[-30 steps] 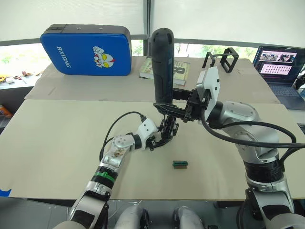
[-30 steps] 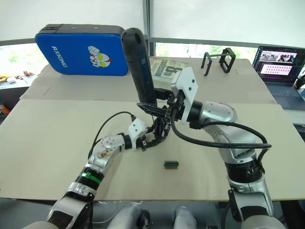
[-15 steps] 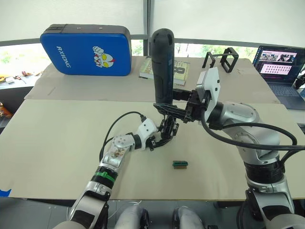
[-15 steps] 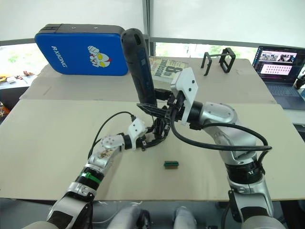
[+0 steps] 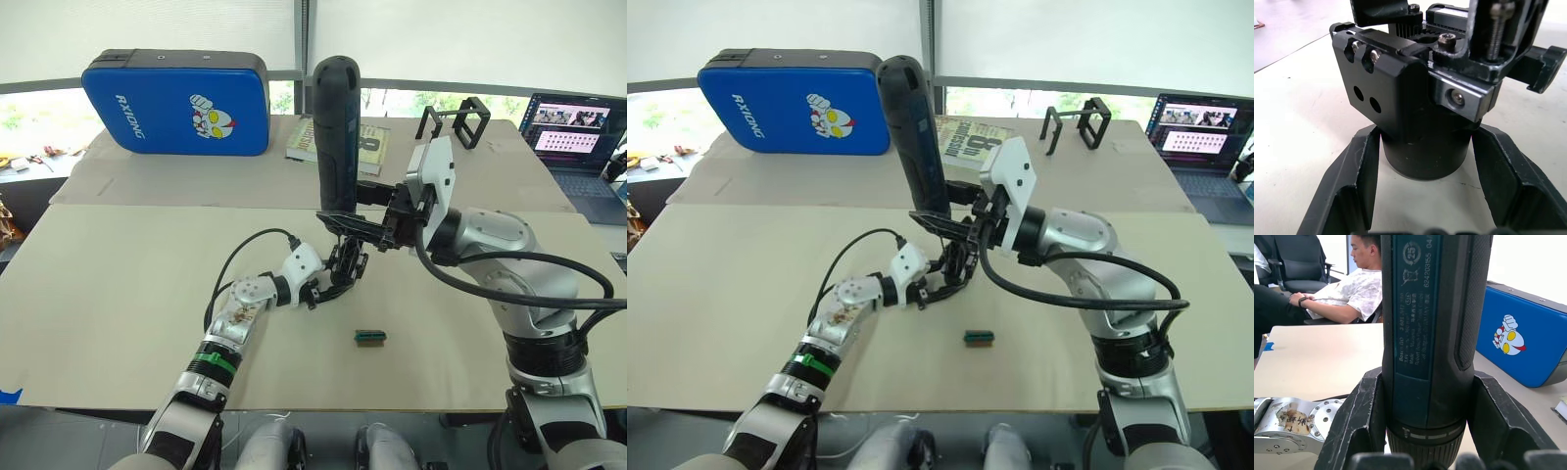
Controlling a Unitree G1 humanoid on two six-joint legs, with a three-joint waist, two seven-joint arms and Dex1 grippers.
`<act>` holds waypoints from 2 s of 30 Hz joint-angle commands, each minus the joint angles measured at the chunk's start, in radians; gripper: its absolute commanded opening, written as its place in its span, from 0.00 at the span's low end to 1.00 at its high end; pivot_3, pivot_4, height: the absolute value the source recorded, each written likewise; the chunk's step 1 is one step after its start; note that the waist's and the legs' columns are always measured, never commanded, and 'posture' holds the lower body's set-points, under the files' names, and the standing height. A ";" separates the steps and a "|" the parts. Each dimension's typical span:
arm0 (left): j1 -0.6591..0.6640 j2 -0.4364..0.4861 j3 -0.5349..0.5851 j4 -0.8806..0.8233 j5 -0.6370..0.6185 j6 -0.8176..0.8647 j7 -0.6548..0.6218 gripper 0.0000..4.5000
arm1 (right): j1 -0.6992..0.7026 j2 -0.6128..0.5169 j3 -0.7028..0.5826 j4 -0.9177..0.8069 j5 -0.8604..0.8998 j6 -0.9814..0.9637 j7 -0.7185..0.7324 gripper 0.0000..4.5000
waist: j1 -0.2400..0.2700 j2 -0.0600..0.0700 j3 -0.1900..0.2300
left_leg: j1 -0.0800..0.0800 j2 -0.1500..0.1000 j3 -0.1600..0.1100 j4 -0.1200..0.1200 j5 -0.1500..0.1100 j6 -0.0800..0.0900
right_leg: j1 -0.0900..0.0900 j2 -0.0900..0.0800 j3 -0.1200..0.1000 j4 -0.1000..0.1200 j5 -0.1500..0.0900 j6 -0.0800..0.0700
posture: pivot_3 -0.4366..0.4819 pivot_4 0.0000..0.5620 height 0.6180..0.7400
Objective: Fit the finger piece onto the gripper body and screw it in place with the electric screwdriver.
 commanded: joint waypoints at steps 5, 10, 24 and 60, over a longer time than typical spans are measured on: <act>-0.024 -0.008 -0.003 -0.020 -0.015 -0.034 -0.008 0.51 | -0.043 -0.018 -0.055 -0.050 0.020 0.008 -0.017 0.43 | 0.000 0.000 0.000 | 0.000 0.000 0.000 0.000 0.000 0.000 | 0.000 0.000 0.000 0.000 0.000 0.000 | 0.48 0.27 1.00; -0.023 -0.008 -0.004 -0.023 -0.014 -0.032 -0.008 0.51 | -0.039 -0.020 -0.057 -0.057 0.024 0.017 -0.018 0.43 | 0.000 0.000 0.000 | 0.000 0.000 0.000 0.000 0.000 0.000 | 0.000 0.000 0.000 0.000 0.000 0.000 | 0.48 0.27 1.00; -0.021 -0.009 -0.004 -0.024 -0.013 -0.031 -0.004 0.51 | -0.013 -0.001 -0.043 -0.069 0.023 0.025 -0.032 0.43 | 0.000 0.000 0.000 | 0.000 0.000 0.000 0.000 0.000 0.000 | 0.000 0.000 0.000 0.000 0.000 0.000 | 0.48 0.27 1.00; -0.019 -0.005 -0.002 -0.030 -0.014 -0.027 -0.003 0.51 | 0.001 0.023 -0.030 -0.053 -0.004 0.004 -0.040 0.43 | -0.001 0.000 0.000 | 0.000 0.000 0.001 0.000 0.000 0.000 | 0.000 0.001 0.000 0.000 0.000 0.000 | 0.48 0.27 1.00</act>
